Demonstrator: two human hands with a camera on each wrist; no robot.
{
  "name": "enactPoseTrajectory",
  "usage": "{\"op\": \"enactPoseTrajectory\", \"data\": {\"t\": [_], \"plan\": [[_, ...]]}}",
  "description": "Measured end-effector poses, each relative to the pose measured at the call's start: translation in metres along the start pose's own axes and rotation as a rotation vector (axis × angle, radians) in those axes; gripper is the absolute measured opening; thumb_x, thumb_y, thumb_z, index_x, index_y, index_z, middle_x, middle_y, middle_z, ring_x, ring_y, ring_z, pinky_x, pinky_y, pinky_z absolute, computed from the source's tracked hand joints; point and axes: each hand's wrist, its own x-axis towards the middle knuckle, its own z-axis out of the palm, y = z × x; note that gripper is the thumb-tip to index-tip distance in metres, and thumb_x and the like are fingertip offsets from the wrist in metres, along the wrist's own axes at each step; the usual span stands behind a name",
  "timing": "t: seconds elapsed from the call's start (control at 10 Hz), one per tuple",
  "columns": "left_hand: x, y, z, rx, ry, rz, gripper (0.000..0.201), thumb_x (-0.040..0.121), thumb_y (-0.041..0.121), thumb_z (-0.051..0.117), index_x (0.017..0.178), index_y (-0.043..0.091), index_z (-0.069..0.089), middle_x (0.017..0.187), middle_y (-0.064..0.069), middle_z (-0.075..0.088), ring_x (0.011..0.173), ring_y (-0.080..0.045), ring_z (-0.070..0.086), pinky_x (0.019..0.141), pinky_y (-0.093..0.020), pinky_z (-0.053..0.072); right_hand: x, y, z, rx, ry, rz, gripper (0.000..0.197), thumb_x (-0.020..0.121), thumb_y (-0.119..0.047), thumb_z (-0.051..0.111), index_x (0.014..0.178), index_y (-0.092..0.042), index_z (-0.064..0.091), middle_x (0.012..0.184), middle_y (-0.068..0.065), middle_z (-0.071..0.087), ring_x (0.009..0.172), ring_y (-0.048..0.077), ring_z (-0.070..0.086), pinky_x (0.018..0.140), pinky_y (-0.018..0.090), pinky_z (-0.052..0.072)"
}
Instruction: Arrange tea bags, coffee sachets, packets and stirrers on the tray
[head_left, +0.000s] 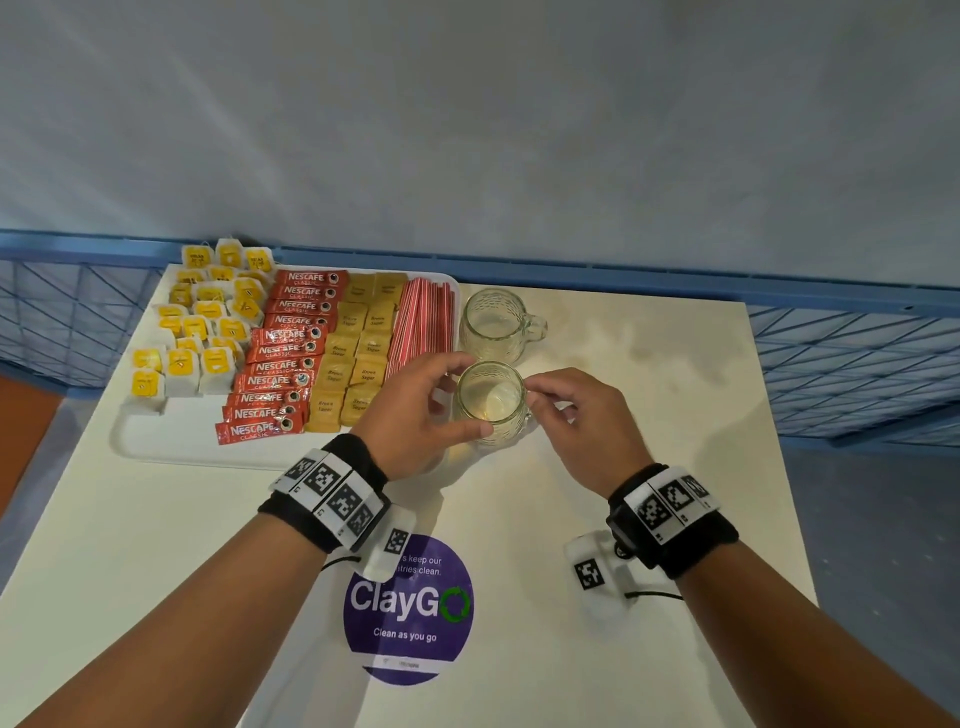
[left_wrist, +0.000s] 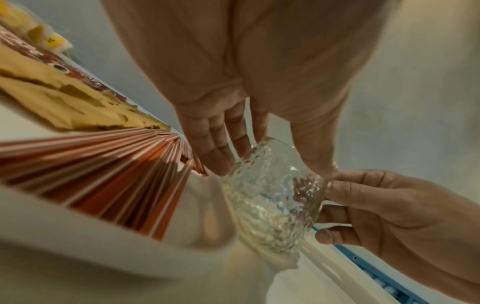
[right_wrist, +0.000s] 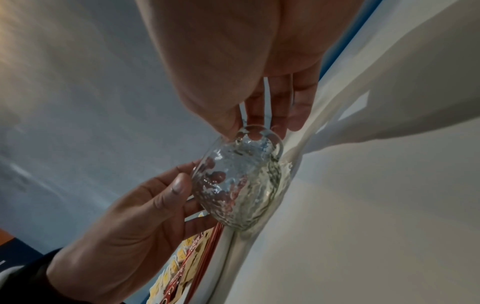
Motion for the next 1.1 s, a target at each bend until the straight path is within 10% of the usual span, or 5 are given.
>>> {"op": "enactPoseTrajectory", "data": {"t": [1.1], "plan": [[0.002,0.013,-0.011,-0.007,0.033,0.002,0.065,0.08,0.041,0.08,0.139,0.028,0.054,0.126,0.012,0.059,0.112,-0.001,0.056,0.09,-0.029,0.056,0.007,-0.007,-0.003,-0.05,0.082,0.028,0.019,0.099,-0.023,0.066,0.114,-0.019,0.076,0.111,-0.008,0.072,0.101,0.01,0.066,0.086,0.04,0.059]]}}
